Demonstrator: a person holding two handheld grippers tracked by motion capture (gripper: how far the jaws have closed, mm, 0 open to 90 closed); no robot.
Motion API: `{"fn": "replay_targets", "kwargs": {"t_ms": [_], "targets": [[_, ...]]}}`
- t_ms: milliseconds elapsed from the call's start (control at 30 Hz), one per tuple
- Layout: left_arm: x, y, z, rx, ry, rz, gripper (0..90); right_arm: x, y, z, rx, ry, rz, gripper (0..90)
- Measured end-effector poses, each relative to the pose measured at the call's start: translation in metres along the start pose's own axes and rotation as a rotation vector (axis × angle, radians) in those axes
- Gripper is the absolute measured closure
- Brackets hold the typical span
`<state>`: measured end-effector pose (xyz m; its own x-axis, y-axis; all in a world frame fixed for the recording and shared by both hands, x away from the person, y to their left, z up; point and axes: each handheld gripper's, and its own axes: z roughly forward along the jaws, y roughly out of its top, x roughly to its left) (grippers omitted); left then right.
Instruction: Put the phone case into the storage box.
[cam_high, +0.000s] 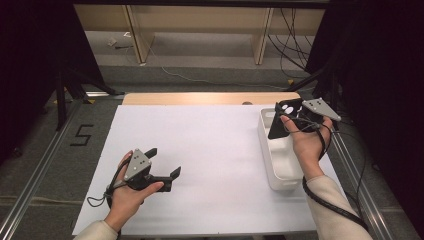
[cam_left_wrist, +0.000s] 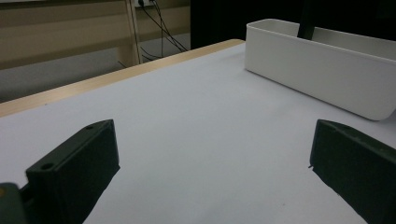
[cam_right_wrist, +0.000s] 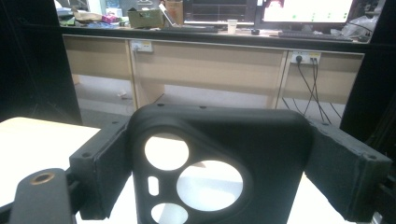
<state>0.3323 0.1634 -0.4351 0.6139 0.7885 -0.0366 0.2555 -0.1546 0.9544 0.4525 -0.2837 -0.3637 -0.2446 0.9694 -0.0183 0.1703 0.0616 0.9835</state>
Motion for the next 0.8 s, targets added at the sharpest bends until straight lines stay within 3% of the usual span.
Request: {"fn": "replay_targets", "kwargs": {"t_ms": [800], "targets": [[0.0004,0.0007,-0.0008,-0.006,0.003,-0.002,0.8,0.0000,0.0013,0.0079,0.003,0.002,0.001,15.1]]}}
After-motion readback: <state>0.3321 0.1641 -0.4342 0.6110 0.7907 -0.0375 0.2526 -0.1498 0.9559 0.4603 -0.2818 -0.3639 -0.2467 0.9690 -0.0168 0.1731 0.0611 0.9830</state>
